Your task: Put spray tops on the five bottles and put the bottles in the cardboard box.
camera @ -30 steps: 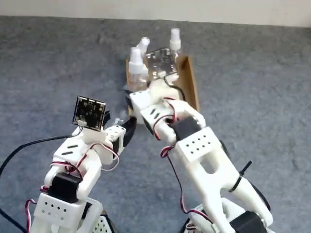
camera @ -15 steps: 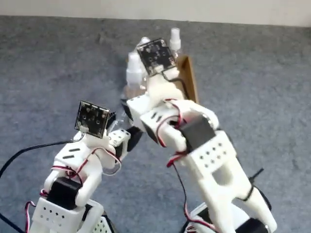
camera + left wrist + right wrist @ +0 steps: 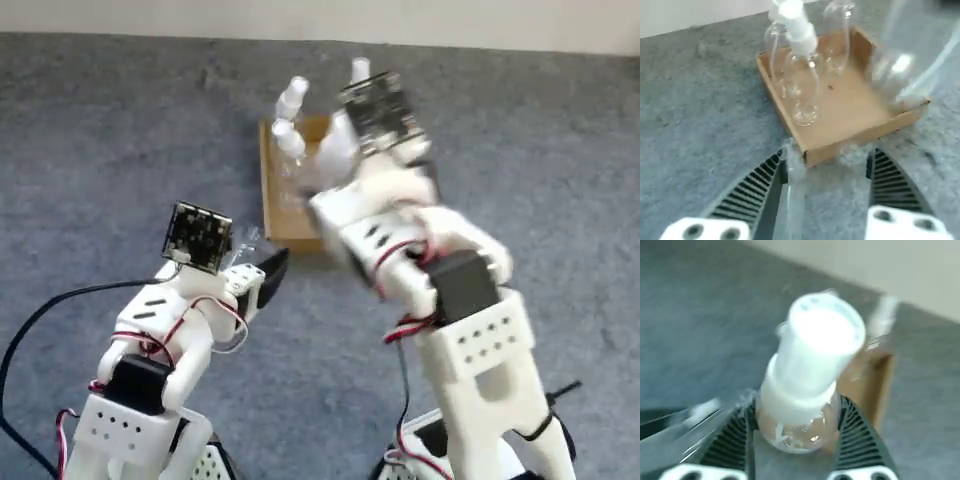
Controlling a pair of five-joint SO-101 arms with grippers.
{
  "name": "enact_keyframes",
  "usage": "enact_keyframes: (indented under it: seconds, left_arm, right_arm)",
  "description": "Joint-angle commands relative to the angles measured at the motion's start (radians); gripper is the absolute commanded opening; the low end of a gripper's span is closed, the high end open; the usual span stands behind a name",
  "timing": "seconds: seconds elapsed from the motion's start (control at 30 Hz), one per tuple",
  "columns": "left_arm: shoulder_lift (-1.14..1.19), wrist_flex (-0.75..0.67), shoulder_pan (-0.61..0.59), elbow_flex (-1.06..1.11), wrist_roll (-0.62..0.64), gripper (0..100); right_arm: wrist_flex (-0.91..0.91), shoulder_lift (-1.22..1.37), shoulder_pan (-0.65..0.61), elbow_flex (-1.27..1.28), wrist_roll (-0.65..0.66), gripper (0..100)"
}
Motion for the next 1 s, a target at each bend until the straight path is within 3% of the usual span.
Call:
enact_keyframes:
  seconds: [0.0, 0.53, 0.63, 0.97]
  left_arm:
    - [-0.005, -0.025, 0.016, -0.002, -0.011, 20]
    - [-0.005, -0.029, 0.015, 0.013, -0.012, 20]
    - [-0.005, -0.029, 0.015, 0.013, -0.012, 20]
    - [-0.005, -0.029, 0.015, 0.013, -0.012, 20]
  right_arm:
    - [-0.102, 0.048, 0.148, 0.008, 0.054, 0.4]
    - [-0.463, 0.461, 0.160, 0.076, 0.048, 0.4]
    - [-0.524, 0.516, 0.140, 0.079, -0.006, 0.4]
    - [-0.615, 0.664, 0.131, 0.073, -0.032, 0.4]
